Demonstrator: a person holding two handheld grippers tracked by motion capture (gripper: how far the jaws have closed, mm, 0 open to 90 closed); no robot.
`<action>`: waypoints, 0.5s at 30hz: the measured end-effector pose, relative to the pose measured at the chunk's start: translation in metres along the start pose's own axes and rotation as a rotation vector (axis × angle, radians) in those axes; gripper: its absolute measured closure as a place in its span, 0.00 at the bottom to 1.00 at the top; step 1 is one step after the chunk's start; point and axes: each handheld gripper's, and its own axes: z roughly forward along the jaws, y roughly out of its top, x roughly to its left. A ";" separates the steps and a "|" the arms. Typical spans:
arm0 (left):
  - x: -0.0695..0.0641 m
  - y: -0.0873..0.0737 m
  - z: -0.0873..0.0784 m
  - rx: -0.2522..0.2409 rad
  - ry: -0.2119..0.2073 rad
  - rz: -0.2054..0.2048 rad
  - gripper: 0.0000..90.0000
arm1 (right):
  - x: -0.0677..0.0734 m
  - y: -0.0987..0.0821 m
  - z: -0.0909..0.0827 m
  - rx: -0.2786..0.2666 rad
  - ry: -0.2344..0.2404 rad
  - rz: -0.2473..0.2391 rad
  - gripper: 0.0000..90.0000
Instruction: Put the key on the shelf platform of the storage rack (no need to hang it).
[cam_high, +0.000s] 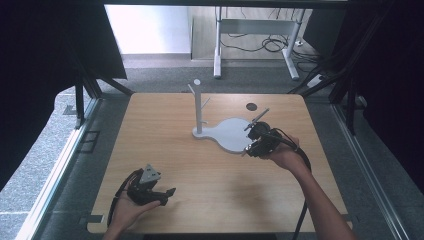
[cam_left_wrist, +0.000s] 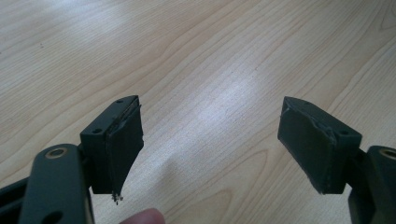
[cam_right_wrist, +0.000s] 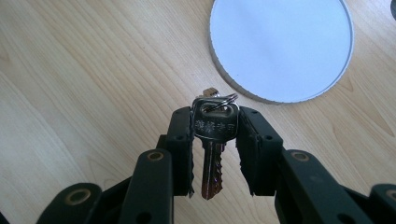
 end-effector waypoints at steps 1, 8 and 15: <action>0.000 0.000 0.000 0.000 0.000 0.000 0.25 | -0.001 0.001 0.001 0.000 -0.001 0.000 0.76; 0.000 0.000 0.000 0.000 0.000 0.000 0.25 | -0.006 0.007 0.003 0.004 0.001 0.015 0.76; 0.001 0.000 -0.001 -0.002 0.001 -0.002 0.25 | -0.012 0.012 0.005 0.001 0.003 0.018 0.76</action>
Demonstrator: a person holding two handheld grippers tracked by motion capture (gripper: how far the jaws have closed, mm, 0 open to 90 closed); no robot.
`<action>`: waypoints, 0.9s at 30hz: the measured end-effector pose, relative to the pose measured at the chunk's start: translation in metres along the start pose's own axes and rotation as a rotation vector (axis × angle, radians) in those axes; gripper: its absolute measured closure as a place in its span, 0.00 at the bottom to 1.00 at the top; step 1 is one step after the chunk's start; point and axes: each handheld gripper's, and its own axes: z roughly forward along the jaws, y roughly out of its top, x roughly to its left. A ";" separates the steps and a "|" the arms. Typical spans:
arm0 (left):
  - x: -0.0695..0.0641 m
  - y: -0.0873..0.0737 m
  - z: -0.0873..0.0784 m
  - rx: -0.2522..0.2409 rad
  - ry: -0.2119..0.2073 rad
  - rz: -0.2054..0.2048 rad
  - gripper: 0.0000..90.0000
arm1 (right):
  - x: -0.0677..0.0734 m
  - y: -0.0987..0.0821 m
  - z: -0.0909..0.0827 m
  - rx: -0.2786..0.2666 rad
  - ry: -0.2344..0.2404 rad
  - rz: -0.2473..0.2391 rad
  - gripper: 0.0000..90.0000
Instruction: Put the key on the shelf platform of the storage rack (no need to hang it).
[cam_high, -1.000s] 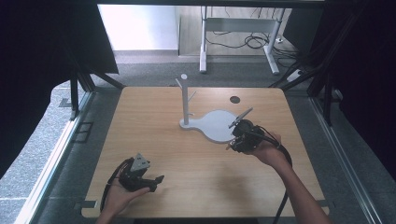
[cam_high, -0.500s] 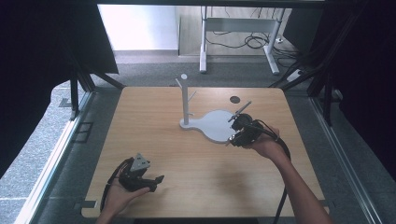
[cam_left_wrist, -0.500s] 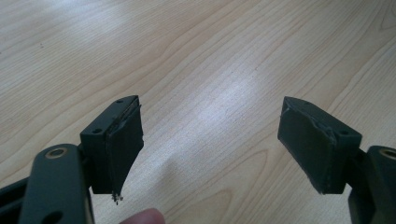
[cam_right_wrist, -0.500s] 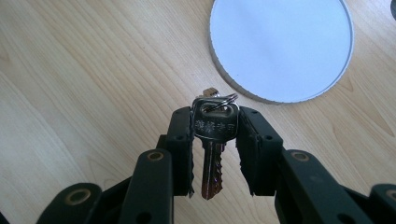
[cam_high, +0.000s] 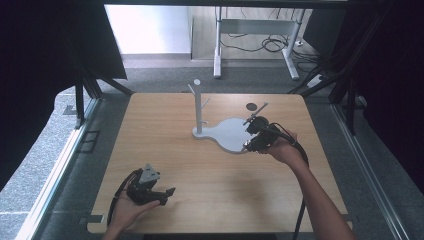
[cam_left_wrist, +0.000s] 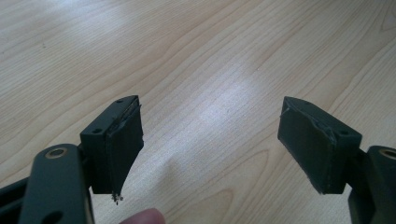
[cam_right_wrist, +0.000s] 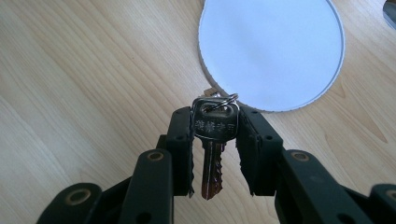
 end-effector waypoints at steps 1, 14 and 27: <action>0.000 0.000 0.000 0.000 0.000 0.000 0.25 | -0.001 0.001 0.000 0.001 0.000 0.003 0.76; 0.001 0.000 -0.001 -0.002 0.001 -0.002 0.25 | -0.009 0.013 0.005 0.003 -0.006 0.019 0.76; 0.002 0.000 -0.004 -0.008 0.004 -0.004 0.25 | -0.019 0.025 0.016 0.009 -0.002 0.034 0.76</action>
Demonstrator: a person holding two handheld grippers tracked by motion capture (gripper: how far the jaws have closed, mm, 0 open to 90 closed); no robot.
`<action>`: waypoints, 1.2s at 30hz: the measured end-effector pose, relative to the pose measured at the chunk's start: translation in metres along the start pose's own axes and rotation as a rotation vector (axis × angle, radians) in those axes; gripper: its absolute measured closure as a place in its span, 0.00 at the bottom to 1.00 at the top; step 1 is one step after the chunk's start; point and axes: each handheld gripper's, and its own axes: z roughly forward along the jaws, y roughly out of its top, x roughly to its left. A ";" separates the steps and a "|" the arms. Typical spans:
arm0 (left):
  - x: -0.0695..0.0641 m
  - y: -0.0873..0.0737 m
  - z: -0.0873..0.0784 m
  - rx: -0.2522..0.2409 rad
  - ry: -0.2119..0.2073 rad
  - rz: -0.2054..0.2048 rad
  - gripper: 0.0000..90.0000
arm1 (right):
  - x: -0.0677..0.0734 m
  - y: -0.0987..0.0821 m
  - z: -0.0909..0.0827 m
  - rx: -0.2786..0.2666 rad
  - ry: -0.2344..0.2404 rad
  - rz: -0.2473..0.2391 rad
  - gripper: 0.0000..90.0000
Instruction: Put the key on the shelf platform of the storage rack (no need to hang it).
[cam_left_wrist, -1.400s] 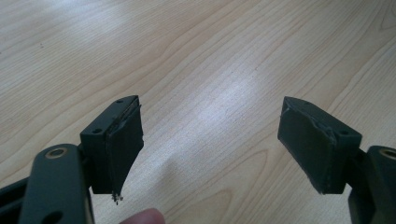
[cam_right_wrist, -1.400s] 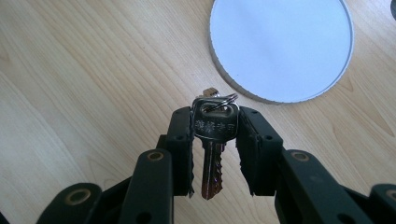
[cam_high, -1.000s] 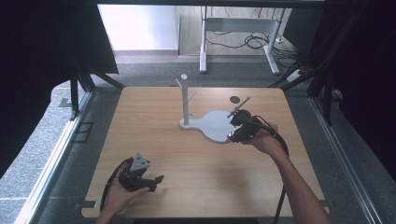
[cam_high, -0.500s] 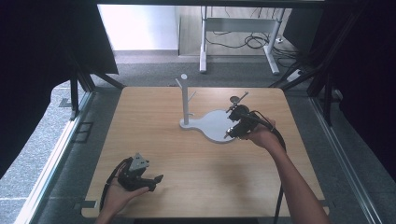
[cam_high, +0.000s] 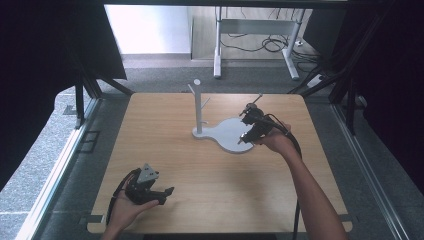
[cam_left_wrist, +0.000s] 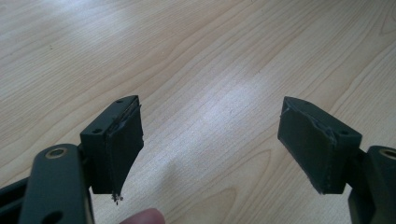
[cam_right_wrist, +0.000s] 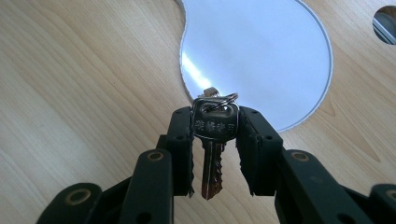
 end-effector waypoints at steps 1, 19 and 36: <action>0.000 0.000 0.000 0.001 0.000 0.000 0.25 | -0.001 0.001 0.001 -0.001 0.000 0.002 0.76; 0.000 0.000 0.002 0.009 -0.002 0.001 0.25 | -0.016 0.010 0.021 -0.002 -0.006 0.050 0.76; 0.000 0.000 0.001 0.002 -0.004 0.002 0.25 | -0.027 0.015 0.041 0.020 -0.031 0.083 0.76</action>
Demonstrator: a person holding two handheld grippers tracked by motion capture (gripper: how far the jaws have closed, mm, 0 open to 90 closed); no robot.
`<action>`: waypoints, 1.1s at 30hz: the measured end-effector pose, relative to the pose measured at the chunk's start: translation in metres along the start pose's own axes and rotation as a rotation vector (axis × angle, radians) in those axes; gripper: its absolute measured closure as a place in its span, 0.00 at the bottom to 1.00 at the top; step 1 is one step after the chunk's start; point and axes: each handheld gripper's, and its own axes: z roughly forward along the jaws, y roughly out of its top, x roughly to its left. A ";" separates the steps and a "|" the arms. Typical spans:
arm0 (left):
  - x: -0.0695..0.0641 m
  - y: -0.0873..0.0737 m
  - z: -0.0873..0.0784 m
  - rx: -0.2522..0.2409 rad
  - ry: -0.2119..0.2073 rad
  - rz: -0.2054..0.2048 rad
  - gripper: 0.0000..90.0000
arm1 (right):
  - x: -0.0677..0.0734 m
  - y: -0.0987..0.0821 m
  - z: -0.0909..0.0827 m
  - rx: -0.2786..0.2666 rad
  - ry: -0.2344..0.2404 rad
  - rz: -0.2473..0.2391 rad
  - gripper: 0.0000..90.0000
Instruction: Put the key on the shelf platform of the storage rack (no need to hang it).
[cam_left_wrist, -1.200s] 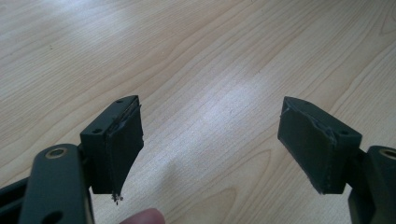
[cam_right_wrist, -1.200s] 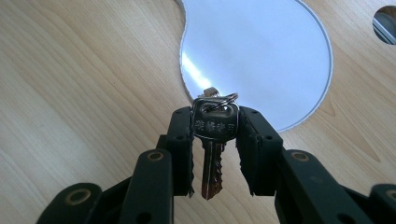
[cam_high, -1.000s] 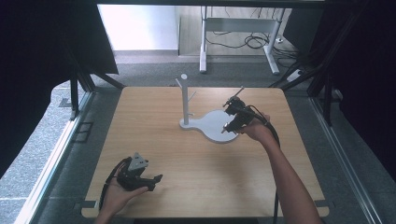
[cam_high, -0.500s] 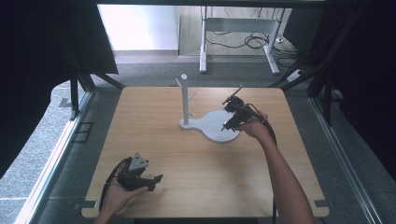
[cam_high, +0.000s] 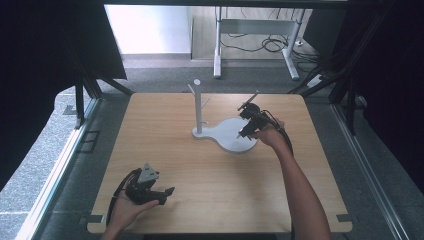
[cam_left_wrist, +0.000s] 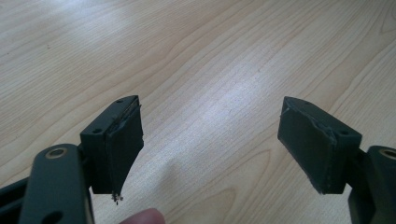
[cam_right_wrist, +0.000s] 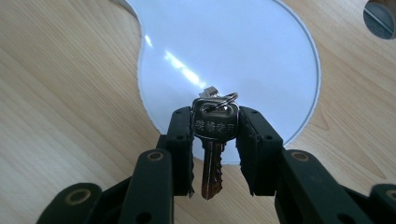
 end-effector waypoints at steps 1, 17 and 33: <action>0.000 0.000 0.000 -0.001 -0.001 -0.001 0.25 | 0.000 0.000 0.002 0.001 -0.003 0.002 0.76; 0.002 0.000 -0.001 -0.004 0.001 -0.003 0.25 | -0.004 0.008 0.029 0.013 -0.004 0.029 0.76; 0.003 -0.001 -0.001 -0.001 0.002 -0.005 0.25 | -0.007 0.001 0.058 0.037 -0.016 0.059 0.76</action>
